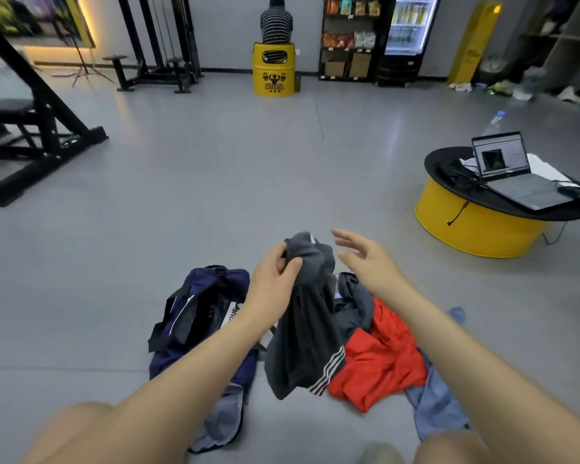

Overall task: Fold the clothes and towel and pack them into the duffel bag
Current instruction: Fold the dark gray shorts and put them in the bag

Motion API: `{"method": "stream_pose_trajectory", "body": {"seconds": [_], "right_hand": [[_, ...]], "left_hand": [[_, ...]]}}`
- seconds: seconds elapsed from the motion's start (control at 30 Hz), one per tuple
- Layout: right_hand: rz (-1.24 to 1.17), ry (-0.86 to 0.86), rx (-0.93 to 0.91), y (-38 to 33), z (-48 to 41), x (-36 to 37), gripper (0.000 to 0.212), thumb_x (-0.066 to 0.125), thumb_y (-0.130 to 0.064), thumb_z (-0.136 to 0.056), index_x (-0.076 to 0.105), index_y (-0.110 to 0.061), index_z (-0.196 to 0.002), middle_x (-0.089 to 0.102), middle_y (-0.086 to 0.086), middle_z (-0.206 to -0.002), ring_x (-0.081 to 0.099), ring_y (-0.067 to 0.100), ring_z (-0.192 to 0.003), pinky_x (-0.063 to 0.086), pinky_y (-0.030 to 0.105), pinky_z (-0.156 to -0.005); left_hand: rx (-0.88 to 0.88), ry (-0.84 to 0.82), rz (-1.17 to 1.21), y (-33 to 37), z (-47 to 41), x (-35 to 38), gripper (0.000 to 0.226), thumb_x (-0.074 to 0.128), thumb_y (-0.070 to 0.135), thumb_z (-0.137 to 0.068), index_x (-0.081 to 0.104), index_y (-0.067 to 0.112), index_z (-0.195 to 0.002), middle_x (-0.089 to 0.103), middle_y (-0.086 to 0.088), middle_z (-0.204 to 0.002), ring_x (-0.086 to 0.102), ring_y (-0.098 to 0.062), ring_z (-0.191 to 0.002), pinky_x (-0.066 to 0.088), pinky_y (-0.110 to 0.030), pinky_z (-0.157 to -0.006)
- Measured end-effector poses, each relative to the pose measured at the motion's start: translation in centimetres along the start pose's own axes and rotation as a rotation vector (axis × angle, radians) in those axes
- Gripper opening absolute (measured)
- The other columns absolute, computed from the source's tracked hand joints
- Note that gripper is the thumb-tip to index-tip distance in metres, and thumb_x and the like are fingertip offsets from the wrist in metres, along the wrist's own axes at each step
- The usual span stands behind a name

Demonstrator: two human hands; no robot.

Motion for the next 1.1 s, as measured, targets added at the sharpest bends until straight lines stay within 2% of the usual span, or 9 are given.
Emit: {"method": "stream_pose_trajectory", "body": {"seconds": [0.13, 0.23, 0.4, 0.53, 0.63, 0.7, 0.83, 0.93, 1.1], "right_hand": [[0.078, -0.108, 0.044, 3.4, 2.2, 2.2, 0.046, 0.061, -0.014, -0.092, 0.064, -0.057, -0.108, 0.068, -0.005, -0.122, 0.064, 0.004, -0.114, 0.049, 0.042, -0.105], [0.138, -0.171, 0.074, 4.5, 3.7, 3.6, 0.052, 0.063, -0.034, -0.080, 0.052, -0.075, -0.111, 0.067, -0.014, -0.122, 0.065, 0.000, -0.109, 0.048, 0.041, -0.105], [0.153, -0.262, 0.133, 4.2, 5.1, 4.6, 0.069, 0.080, -0.044, -0.075, 0.045, -0.061, -0.132, 0.061, -0.026, -0.122, 0.063, -0.007, -0.108, 0.048, 0.028, -0.103], [0.375, -0.338, 0.105, 5.0, 5.7, 5.9, 0.099, 0.079, -0.057, -0.062, 0.028, -0.051, -0.147, 0.048, -0.024, -0.140, 0.050, 0.001, -0.127, 0.045, 0.033, -0.104], [0.360, -0.242, 0.158, 5.5, 5.0, 6.5, 0.041, 0.073, -0.043, -0.072, 0.058, -0.043, -0.110, 0.067, -0.025, -0.097, 0.063, 0.008, -0.093, 0.053, 0.038, -0.089], [0.323, -0.174, 0.140, 4.9, 4.5, 6.6, 0.012, 0.069, -0.032, -0.083, 0.059, -0.038, -0.082, 0.063, -0.023, -0.067, 0.059, 0.011, -0.074, 0.053, 0.036, -0.078], [0.166, -0.115, 0.071, 4.1, 4.0, 6.8, 0.016, 0.063, -0.036, -0.085, 0.065, -0.024, -0.097, 0.072, -0.008, -0.090, 0.067, 0.015, -0.091, 0.055, 0.043, -0.086], [0.071, -0.038, 0.056, 3.4, 4.0, 7.1, 0.013, 0.067, -0.031, -0.086, 0.068, -0.025, -0.097, 0.073, -0.006, -0.091, 0.068, 0.012, -0.090, 0.055, 0.041, -0.084], [-0.089, 0.106, 0.072, 2.9, 3.6, 8.0, 0.009, 0.070, -0.023, -0.085, 0.069, -0.025, -0.094, 0.073, -0.003, -0.089, 0.069, 0.012, -0.090, 0.055, 0.043, -0.086]], "left_hand": [[0.024, -0.006, -0.118, 0.1, 0.2, 0.3, 0.030, 0.056, 0.031, -0.095, 0.057, 0.035, -0.125, 0.074, 0.003, -0.105, 0.069, -0.017, -0.102, 0.051, -0.052, -0.097], [-0.005, -0.017, -0.180, 0.2, 0.3, -0.4, 0.069, 0.060, 0.044, -0.084, 0.037, 0.035, -0.149, 0.064, 0.008, -0.128, 0.062, -0.011, -0.117, 0.047, -0.045, -0.107], [0.049, -0.046, -0.127, 2.1, 0.3, -2.8, 0.078, 0.061, 0.029, -0.089, 0.021, 0.051, -0.152, 0.068, -0.009, -0.116, 0.064, -0.032, -0.109, 0.050, -0.053, -0.101], [0.069, -0.023, 0.043, 3.7, 0.0, -4.1, 0.071, 0.061, 0.009, -0.098, 0.030, 0.050, -0.147, 0.071, -0.006, -0.116, 0.068, -0.023, -0.109, 0.052, -0.045, -0.102], [0.056, -0.024, 0.212, 3.9, -1.2, -4.6, 0.069, 0.059, 0.000, -0.097, 0.033, 0.033, -0.151, 0.069, -0.002, -0.124, 0.066, -0.020, -0.116, 0.050, -0.044, -0.105], [0.024, 0.035, 0.176, 3.2, -2.5, -5.5, 0.071, 0.061, 0.003, -0.097, 0.030, 0.034, -0.153, 0.071, -0.002, -0.119, 0.067, -0.021, -0.114, 0.050, -0.046, -0.105], [0.042, 0.026, -0.525, 0.7, -4.0, -7.1, 0.081, 0.063, 0.030, -0.095, 0.013, 0.041, -0.157, 0.065, -0.001, -0.122, 0.063, -0.025, -0.108, 0.050, -0.042, -0.097], [0.148, -0.042, -1.040, -1.4, -2.3, -6.5, 0.066, 0.056, 0.040, -0.099, 0.026, 0.030, -0.157, 0.059, -0.001, -0.126, 0.057, -0.027, -0.112, 0.046, -0.037, -0.084], [0.405, -0.064, -0.902, -2.7, 4.0, -3.4, 0.048, 0.046, 0.053, -0.098, 0.050, 0.037, -0.143, 0.059, 0.015, -0.121, 0.059, -0.012, -0.106, 0.052, -0.036, -0.086]]}}
Point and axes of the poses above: each hand's wrist, its own z-axis away from the middle knuckle, its own x-axis out of the palm, y = z × x, the point moved 1 cm from there along -z, towards the middle knuckle
